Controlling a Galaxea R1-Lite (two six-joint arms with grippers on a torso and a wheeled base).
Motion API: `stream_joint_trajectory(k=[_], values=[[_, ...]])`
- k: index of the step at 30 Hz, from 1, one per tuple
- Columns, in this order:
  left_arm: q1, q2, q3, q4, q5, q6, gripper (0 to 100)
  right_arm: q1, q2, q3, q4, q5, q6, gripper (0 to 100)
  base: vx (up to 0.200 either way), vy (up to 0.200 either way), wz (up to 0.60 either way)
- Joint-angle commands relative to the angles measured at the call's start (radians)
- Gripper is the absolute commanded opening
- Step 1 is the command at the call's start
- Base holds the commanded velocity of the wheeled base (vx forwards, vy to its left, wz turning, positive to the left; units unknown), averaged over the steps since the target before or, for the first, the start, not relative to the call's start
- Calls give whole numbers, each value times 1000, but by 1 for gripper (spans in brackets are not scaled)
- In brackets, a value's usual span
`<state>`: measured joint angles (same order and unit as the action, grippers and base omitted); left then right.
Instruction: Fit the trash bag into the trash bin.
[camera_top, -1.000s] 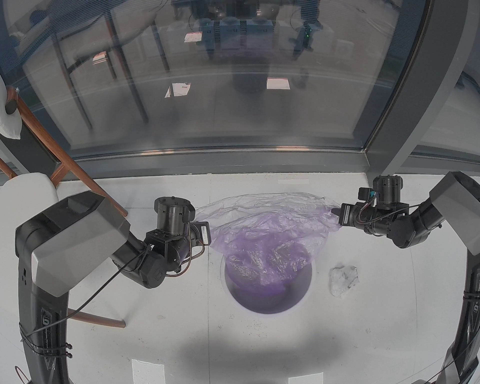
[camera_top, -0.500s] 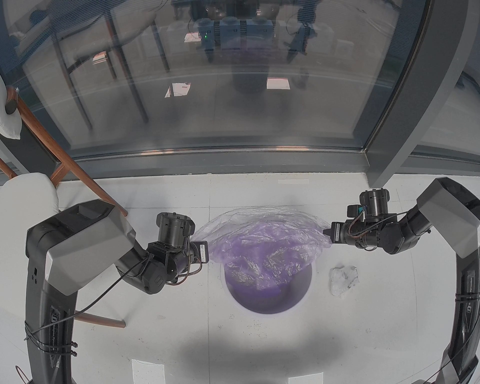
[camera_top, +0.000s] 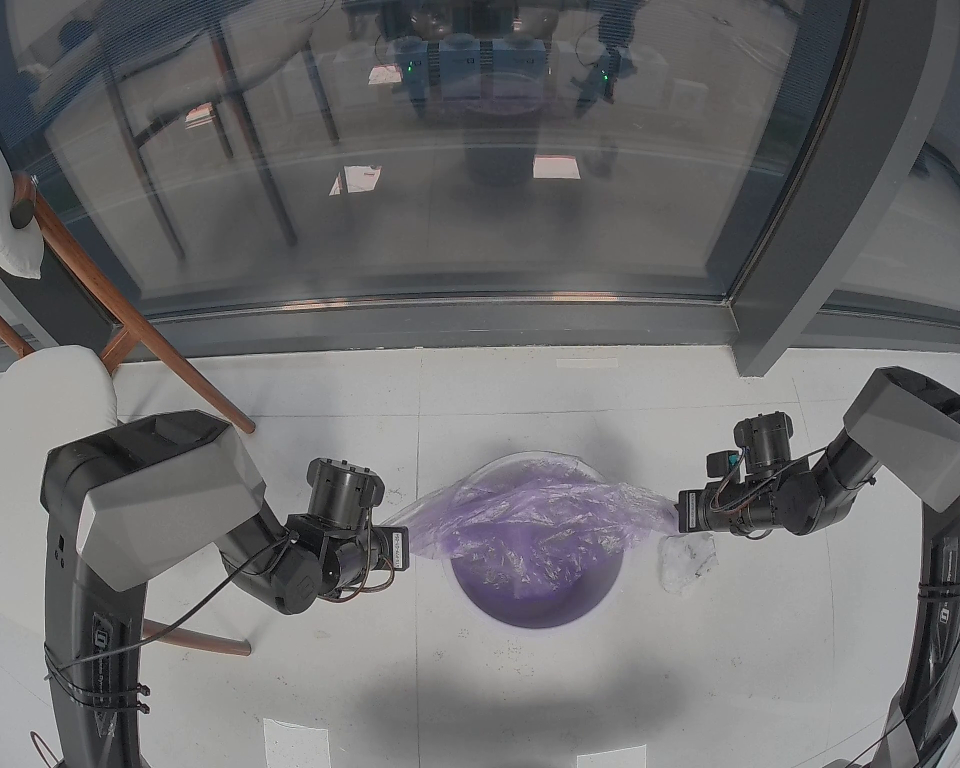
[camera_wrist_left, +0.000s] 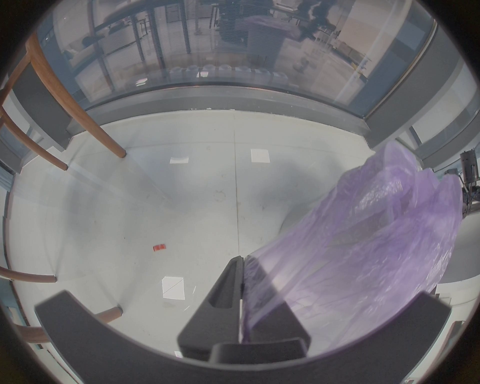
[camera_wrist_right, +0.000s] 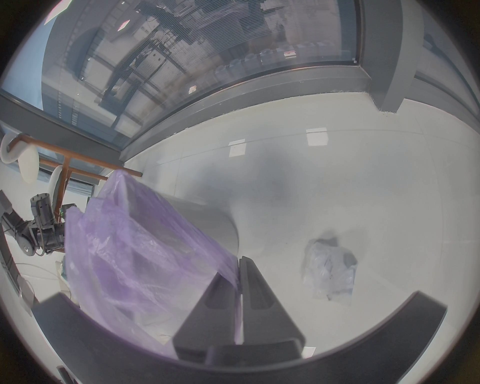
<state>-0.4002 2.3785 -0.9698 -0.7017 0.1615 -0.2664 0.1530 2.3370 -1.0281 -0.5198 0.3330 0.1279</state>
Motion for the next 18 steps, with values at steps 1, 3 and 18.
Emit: stream_joint_trajectory(k=[1, 3, 18], values=[[-23, -13, 69, -5, 0, -1, 0, 0, -22, 86, -86, 15, -11, 0, 0, 0, 0], [-34, -18, 94, -32, 1, -1, 0, 0, -22, 106, -123, 18, -27, 0, 0, 0, 0], [-112, -9, 278, -403, 7, 44, 0, -4, -22, 263, -470, 18, -37, 100, 0, 0, 0]])
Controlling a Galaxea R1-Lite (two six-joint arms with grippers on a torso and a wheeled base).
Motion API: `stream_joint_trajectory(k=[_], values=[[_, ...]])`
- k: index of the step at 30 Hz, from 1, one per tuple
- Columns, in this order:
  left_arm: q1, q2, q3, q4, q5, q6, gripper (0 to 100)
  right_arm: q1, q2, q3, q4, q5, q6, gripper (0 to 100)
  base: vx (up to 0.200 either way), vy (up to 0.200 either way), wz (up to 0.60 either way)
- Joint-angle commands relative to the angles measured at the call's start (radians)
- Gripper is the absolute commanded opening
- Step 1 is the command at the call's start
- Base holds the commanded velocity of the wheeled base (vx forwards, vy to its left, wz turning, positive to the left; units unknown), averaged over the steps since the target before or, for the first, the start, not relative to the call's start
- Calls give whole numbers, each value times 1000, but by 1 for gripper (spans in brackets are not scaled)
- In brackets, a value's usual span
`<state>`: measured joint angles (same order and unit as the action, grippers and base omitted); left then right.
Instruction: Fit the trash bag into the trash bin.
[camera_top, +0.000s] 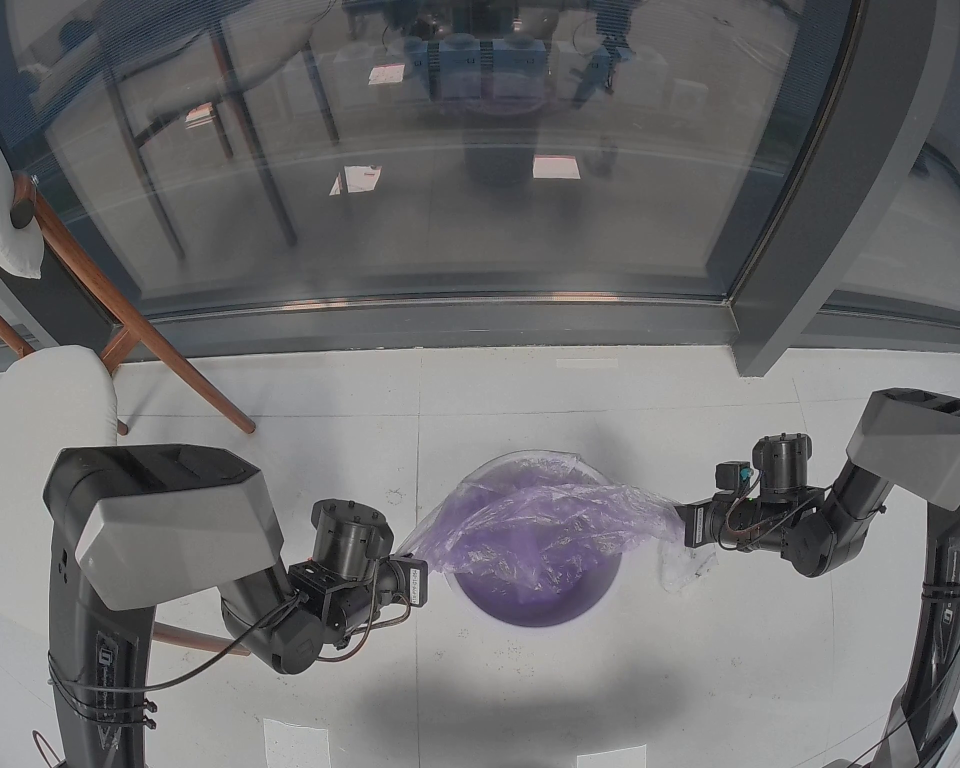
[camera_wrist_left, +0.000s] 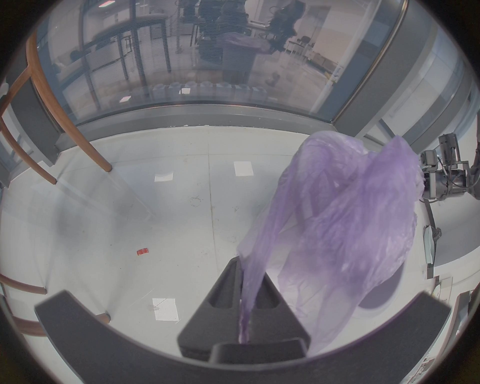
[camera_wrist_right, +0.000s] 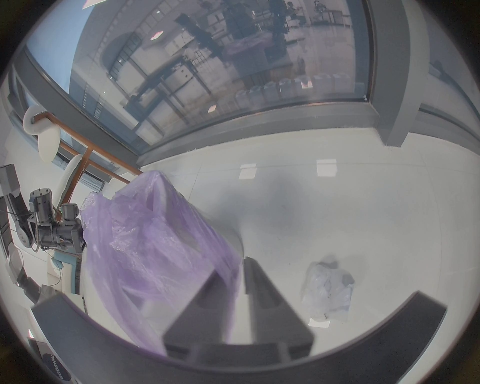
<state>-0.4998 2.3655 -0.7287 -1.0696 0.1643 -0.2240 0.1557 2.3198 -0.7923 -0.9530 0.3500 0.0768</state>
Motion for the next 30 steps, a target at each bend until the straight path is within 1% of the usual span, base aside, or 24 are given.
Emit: stream_joint_trajectory(k=[1, 3, 4, 5, 6, 7, 8, 9, 11, 13, 15, 16, 18, 19, 21, 22, 23, 24, 25, 26, 28, 29, 30], values=[[-13, 4, 46, -56, 4, -1, 0, -19, -19, 31, -59, 3, 43, 100, 0, 0, 0], [-14, 4, 58, -79, 6, -1, 0, -35, -62, 45, -66, 4, 98, 100, 0, 0, 0], [-14, 4, 78, -102, 6, -3, 0, -45, -120, 61, -59, 14, 192, 100, 0, 0, 0], [-14, 4, 89, -112, 6, -3, 0, -47, -138, 64, -55, 24, 242, 100, 0, 0, 0], [-14, 4, 104, -122, 6, -3, 0, -50, -163, 68, -50, 41, 316, 100, 0, 0, 0], [-14, 4, 115, -130, 6, -3, 0, -53, -178, 70, -44, 47, 363, 100, 0, 0, 0], [-13, 4, 127, -153, 4, -5, 0, -67, -214, 73, -33, 50, 437, 100, 0, 0, 0], [-14, 8, 134, -173, 4, -6, 100, -71, -243, 74, -18, 52, 472, 100, 0, 0, 0], [-16, 15, 147, -239, 4, -28, 100, -68, -313, 76, 43, 57, 531, 100, 0, 0, 0], [-16, 11, 160, -296, 6, -92, 100, -55, -387, 74, 149, 60, 566, 100, 0, 0, 0], [-20, -5, 187, -300, -3, -164, 100, -28, -462, 62, 273, 67, 592, 100, 0, 0, 0], [-23, -15, 198, -300, -6, -182, 100, -21, -479, 58, 309, 70, 598, 100, 0, 0, 0], [-28, -69, 238, -300, -17, -248, 100, 4, -527, 21, 434, 75, 621, 100, 0, 0, 0], [-28, -94, 269, -300, -28, -290, 100, 24, -539, -7, 504, 73, 644, 100, 0, 0, 0], [-26, -108, 304, -300, -34, -331, 100, 50, -542, -36, 568, 70, 676, 100, 0, 0, 0], [-25, -115, 341, -303, -35, -368, 100, 82, -542, -67, 622, 66, 713, 100, 0, 0, 0], [-25, -115, 341, -303, -35, -368, 100, 82, -542, -67, 622, 66, 713, 100, 0, 0, 0], [-22, -115, 382, -309, -35, -419, 100, 128, -537, -102, 678, 63, 768, 100, 0, 0, 0], [-19, -115, 405, -313, -35, -462, 100, 160, -533, -127, 704, 60, 805, 100, 0, 0, 0], [-19, -115, 413, -317, -35, -479, 100, 169, -530, -134, 709, 58, 816, 100, 0, 0, 0], [-20, -118, 445, -351, -35, -555, 100, 208, -500, -165, 718, 47, 857, 100, 0, 0, 0], [-20, -118, 448, -354, -34, -560, 100, 211, -497, -166, 718, 46, 860, 100, 0, 0, 0], [-20, -118, 491, -426, -31, -640, 100, 252, -428, -203, 718, 20, 883, 100, 0, 0, 0]])
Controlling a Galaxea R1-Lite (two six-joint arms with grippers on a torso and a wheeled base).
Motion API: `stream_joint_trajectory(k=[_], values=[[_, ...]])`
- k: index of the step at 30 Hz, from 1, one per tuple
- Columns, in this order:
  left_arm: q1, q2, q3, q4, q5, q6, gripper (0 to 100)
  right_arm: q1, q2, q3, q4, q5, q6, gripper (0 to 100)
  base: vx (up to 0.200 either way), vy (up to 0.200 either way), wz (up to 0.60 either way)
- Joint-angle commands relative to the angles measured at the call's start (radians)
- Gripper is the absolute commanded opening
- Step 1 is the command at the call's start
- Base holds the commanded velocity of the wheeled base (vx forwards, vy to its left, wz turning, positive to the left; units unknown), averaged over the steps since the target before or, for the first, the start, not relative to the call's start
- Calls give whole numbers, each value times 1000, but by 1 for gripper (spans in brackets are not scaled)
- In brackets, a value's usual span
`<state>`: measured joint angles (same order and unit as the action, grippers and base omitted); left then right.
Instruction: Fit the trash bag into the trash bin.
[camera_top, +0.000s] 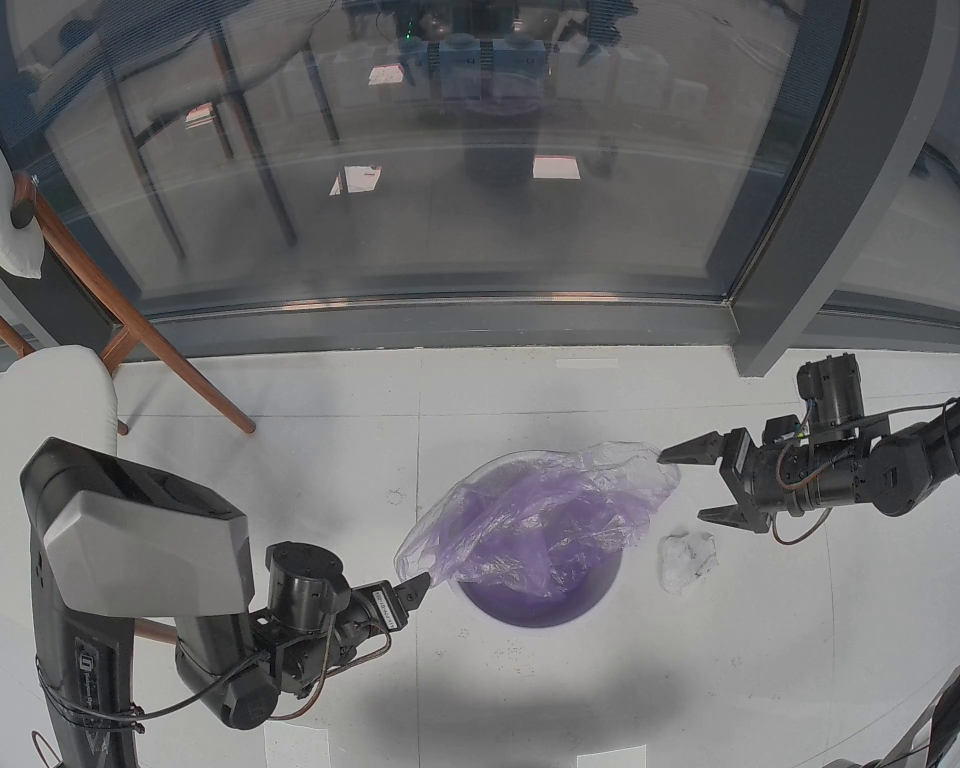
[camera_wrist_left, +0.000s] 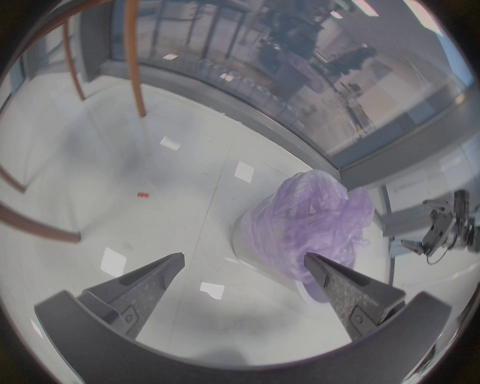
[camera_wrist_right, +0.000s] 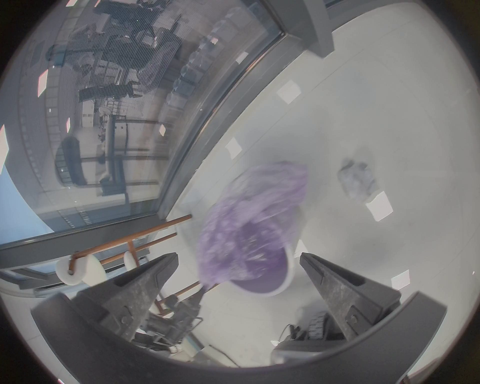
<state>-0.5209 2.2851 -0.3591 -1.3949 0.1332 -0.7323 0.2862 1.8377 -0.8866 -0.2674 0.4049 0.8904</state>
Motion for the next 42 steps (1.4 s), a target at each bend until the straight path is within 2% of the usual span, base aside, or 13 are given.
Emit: stream_joint_trajectory(k=[1, 2, 5, 9, 11, 20, 23, 24, 28, 35, 38, 39, 42], values=[[1, -36, 132, -116, 0, -145, 100, 131, 69, -117, 33, -46, 71, 100, 0, 0, 0], [1, -36, 134, -121, 2, -148, 100, 133, 74, -118, 33, -49, 71, 100, 0, 0, 0], [2, -47, 178, -176, 8, -236, 100, 168, 183, -190, 27, -136, 76, 100, 0, 0, 0], [-18, -200, 189, -176, 63, -395, 100, 166, 276, -281, 39, -169, 78, 100, 0, 0, 0], [-19, -246, 192, -176, 66, -426, 100, 166, 298, -298, 37, -170, 76, 100, 0, 0, 0], [-8, -487, 229, -176, 121, -458, 100, 177, 426, -476, 116, -172, 78, 100, 0, 0, 0], [39, -510, 218, -176, 126, -449, 100, 176, 483, -569, 143, -173, 78, 100, 0, 0, 0], [59, -512, 201, -176, 128, -447, 100, 176, 508, -618, 148, -190, 78, 0, 0, 0, 0], [81, -515, 149, -176, 132, -452, 100, 177, 532, -677, 183, -236, 78, 0, 0, 0, 0], [94, -500, 51, -174, 94, -458, 100, 203, 459, -614, 292, -239, 79, 0, 0, 0, 0], [18, -469, 52, -144, 9, -475, 100, 238, 342, -453, 292, -236, 96, 0, 0, 0, 0], [13, -469, 52, -142, 6, -476, 100, 242, 338, -445, 290, -238, 96, 0, 0, 0, 0], [-97, -441, 45, -52, -27, -552, 100, 277, 245, -307, 287, -238, 97, 0, 0, 0, 0]])
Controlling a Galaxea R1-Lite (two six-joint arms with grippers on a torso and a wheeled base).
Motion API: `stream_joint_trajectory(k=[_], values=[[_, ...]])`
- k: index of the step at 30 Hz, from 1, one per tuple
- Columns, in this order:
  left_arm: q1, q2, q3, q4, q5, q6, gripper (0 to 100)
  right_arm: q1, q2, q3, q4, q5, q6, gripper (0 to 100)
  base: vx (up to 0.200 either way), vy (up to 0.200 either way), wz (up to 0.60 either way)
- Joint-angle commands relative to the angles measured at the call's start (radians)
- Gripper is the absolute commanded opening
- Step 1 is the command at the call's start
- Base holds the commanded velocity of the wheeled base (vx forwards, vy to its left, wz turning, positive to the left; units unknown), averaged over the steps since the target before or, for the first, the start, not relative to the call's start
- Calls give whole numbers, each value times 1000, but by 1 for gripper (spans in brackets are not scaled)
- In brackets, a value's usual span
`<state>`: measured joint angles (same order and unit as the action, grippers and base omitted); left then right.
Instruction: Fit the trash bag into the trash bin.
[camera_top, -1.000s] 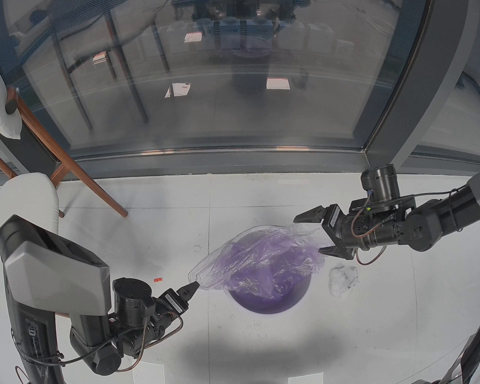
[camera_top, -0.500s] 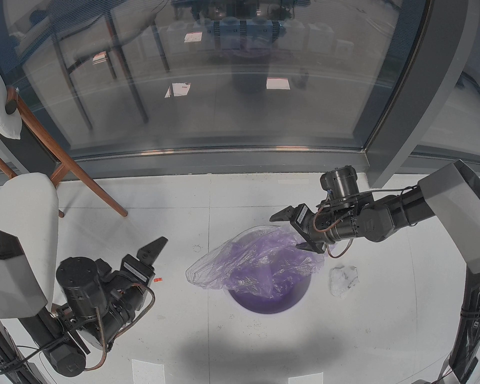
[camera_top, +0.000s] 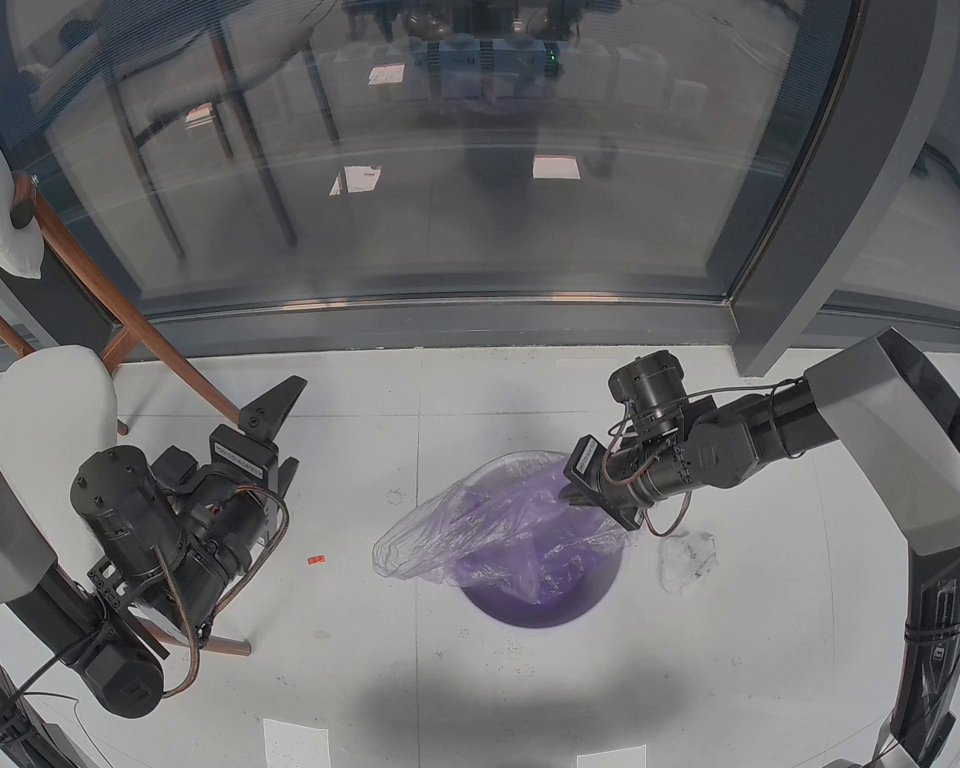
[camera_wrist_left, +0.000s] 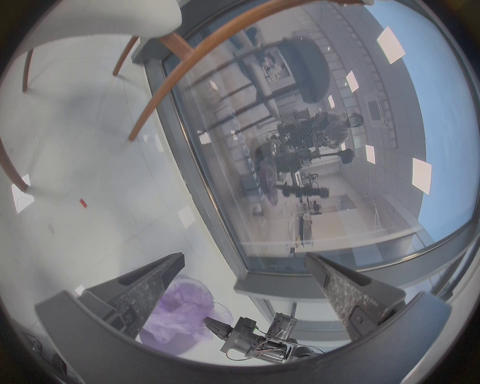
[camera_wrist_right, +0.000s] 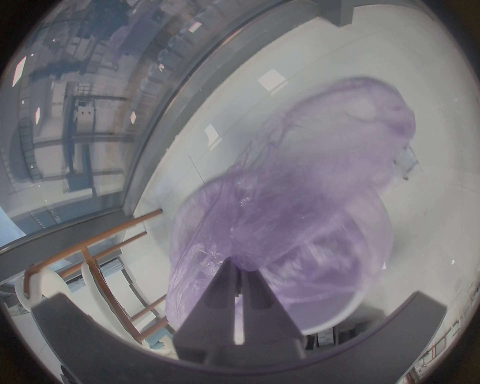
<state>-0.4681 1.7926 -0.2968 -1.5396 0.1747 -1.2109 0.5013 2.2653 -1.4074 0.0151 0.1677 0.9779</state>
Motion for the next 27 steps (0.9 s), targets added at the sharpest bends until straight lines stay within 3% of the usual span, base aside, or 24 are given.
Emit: stream_joint_trajectory(k=[1, 5, 11, 21, 27], values=[[-195, 74, -24, 136, -70, -90, 100, 76, -214, 249, 5, 1, 13, 0, 0, 0, 0], [-331, 185, -61, 248, -70, -121, 100, 99, -283, 354, 5, 0, 12, 0, 0, 0, 0], [-350, 303, -177, 280, -70, -196, 100, 138, -337, 476, 2, -20, 12, 0, 0, 0, 0], [-363, 390, -383, 526, -73, -200, 100, 161, -340, 512, -70, -31, 10, 0, 0, 0, 0], [-362, 415, -398, 529, -70, -200, 100, 186, -346, 525, -70, -33, 10, 0, 0, 0, 0]])
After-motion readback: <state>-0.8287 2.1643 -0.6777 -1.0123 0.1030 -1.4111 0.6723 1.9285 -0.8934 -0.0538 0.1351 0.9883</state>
